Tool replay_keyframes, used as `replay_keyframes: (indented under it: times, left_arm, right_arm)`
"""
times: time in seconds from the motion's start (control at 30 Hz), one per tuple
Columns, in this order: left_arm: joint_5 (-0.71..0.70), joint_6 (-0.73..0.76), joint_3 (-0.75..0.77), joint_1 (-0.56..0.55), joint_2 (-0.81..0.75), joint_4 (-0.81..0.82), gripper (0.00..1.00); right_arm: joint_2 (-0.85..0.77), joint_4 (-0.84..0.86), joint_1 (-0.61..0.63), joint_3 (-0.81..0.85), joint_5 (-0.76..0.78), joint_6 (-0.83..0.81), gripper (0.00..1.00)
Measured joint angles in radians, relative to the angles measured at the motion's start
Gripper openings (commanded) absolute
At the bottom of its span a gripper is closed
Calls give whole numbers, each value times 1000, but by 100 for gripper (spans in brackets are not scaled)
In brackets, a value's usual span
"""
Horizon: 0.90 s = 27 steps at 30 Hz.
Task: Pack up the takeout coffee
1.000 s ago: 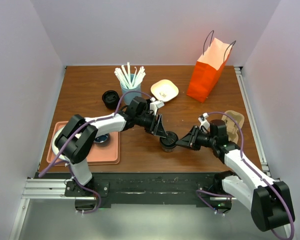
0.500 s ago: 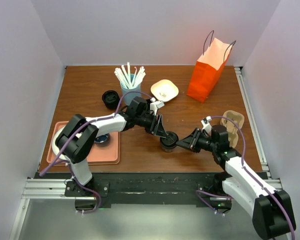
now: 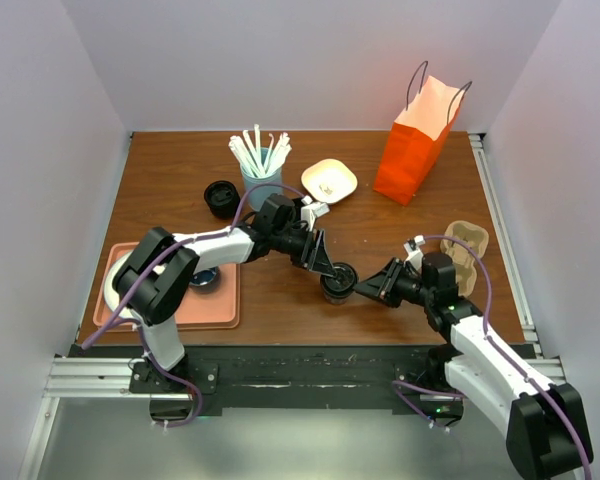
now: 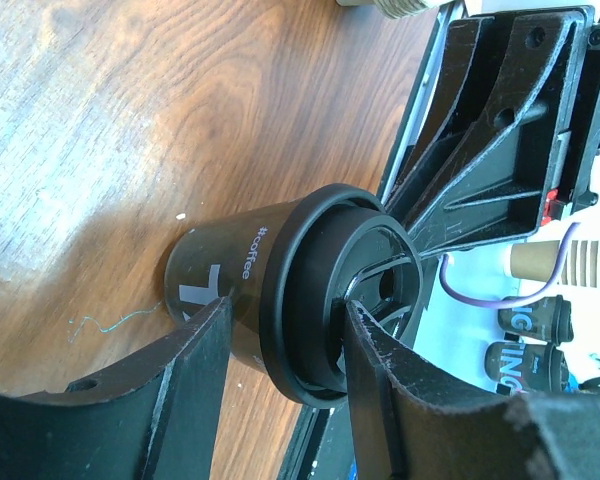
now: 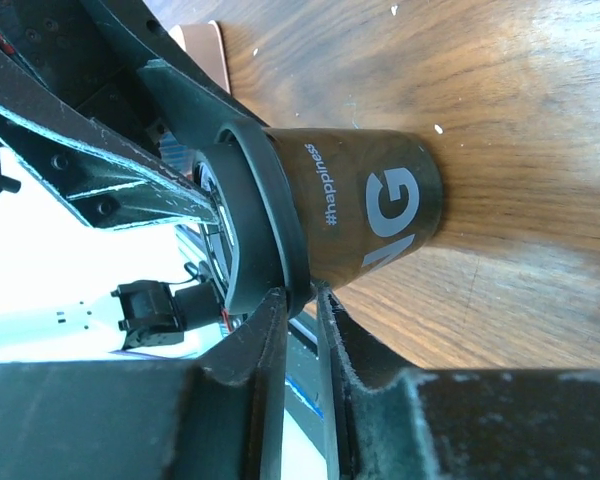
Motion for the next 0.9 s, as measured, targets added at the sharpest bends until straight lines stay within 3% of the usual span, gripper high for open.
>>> replay_keyframes:
  times: [0.17,0.37,0.9]
  left_arm:
    - [1,0,3,0,1,-3,50]
    - [2,0,6,-2,3,-8,50]
    - [8,2,26,0,12,-38,50]
  right_arm:
    - [-11,-64,0,37,19,-6,37]
    - [-10,-229,-3,150,116,-59,37]
    - [85,-270,-5,216,125,-147,36]
